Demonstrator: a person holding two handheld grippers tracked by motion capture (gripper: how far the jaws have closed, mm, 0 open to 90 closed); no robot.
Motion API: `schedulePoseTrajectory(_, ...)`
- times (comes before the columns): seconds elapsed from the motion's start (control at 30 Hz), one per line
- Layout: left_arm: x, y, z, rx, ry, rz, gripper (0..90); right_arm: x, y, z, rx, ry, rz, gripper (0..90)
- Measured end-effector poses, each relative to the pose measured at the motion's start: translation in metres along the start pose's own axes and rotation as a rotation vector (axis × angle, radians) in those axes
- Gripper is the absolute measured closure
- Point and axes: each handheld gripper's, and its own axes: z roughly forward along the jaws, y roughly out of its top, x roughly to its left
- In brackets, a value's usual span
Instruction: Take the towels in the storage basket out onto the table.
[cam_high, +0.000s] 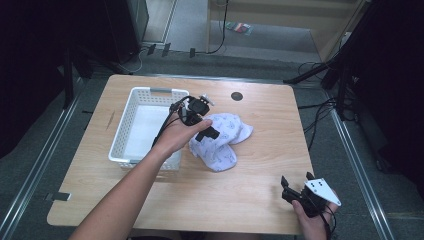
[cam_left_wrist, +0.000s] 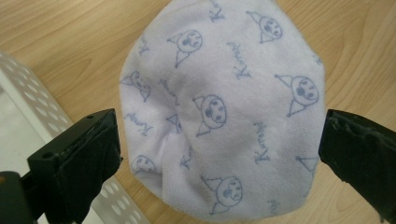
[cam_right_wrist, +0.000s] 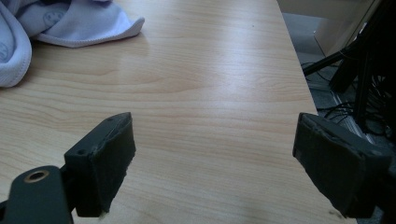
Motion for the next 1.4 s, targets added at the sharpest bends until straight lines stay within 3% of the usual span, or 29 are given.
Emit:
schedulePoseTrajectory(0.33, 0.002, 0.001, -0.017, -0.030, 0.004, 0.002, 0.0, 0.000, 0.000, 0.000, 0.000, 0.002, 0.002, 12.8)
schedulePoseTrajectory(0.6, 0.014, -0.009, -0.038, -0.059, 0.026, 0.001, 0.0, 0.000, 0.000, 0.000, 0.002, 0.000, 0.003, 12.8)
schedulePoseTrajectory(0.9, 0.036, -0.037, -0.059, -0.087, 0.060, -0.036, 0.0, 0.000, 0.000, 0.000, 0.006, -0.001, 0.000, 12.8)
schedulePoseTrajectory(1.4, 0.060, -0.080, -0.079, -0.122, 0.123, -0.081, 0.0, 0.000, 0.000, 0.001, 0.007, -0.003, -0.005, 12.8)
